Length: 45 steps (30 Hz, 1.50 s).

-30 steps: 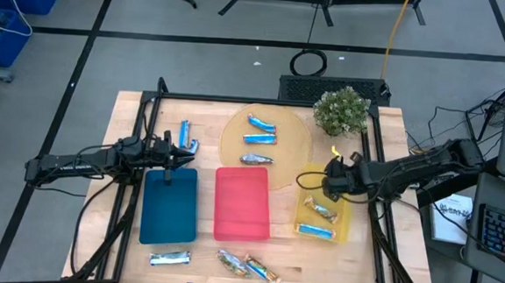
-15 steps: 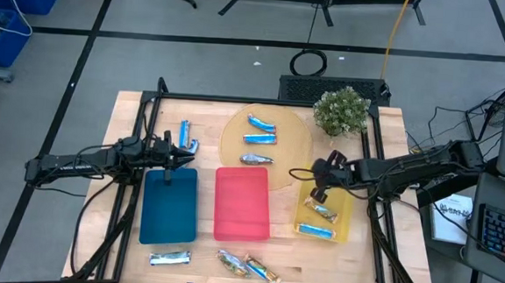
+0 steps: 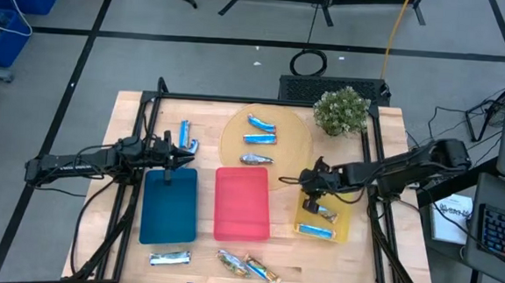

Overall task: Pick and place Granola Bars by type
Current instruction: Adjust the yellow bin, then put the left yellow granola bar into the yellow bin

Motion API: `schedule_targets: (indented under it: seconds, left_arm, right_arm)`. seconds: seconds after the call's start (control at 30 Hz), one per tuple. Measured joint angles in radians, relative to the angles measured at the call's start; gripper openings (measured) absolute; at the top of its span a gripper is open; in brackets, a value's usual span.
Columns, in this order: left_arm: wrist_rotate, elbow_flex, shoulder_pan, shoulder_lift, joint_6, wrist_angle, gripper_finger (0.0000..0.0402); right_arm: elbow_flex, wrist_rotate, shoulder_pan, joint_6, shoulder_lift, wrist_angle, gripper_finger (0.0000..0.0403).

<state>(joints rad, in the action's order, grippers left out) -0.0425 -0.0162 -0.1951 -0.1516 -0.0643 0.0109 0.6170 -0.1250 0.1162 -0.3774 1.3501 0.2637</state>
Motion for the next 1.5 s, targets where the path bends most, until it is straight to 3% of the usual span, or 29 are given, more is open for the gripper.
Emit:
schedule_targets:
  seconds: [0.13, 0.33, 0.57, 0.67, 0.83, 1.03, 1.27, 1.5]
  left_arm:
    - [0.000, 0.000, 0.000, 0.000, 0.000, 0.000, 0.0063]
    - [0.000, 0.000, 0.000, 0.000, 0.000, 0.000, 0.0063]
    - [0.000, 0.000, 0.000, 0.000, 0.000, 0.000, 0.0063]
    - [-0.001, 0.000, 0.000, 0.000, 0.000, 0.000, 0.0063]
    - [0.000, 0.000, 0.000, 0.000, 0.000, 0.000, 0.0063]
    - [0.000, 0.000, 0.000, 0.000, -0.003, 0.048, 0.0063]
    - [0.007, 0.000, 0.000, 0.000, -0.172, 0.220, 0.0063]
    - [0.017, 0.000, 0.000, -0.001, -0.200, 0.200, 0.0063]
  right_arm:
    - [0.000, 0.052, 0.015, 0.076, 0.012, -0.077, 0.0000]
    - [0.000, 0.215, 0.018, 0.128, 0.012, -0.148, 0.0000]
    - [0.000, 0.229, 0.087, 0.041, -0.080, -0.113, 0.0000]
    - [0.000, 0.146, 0.149, 0.009, -0.182, -0.079, 0.0000]
    - [-0.024, -0.097, 0.269, 0.043, -0.407, -0.075, 0.0000]
    - [-0.247, -0.354, 0.396, 0.148, -0.709, -0.295, 0.0000]
    - [-0.459, -0.433, 0.412, 0.200, -0.966, -0.397, 0.0000]
    - [-0.531, -0.537, 0.412, 0.289, -1.123, -0.386, 0.0000]
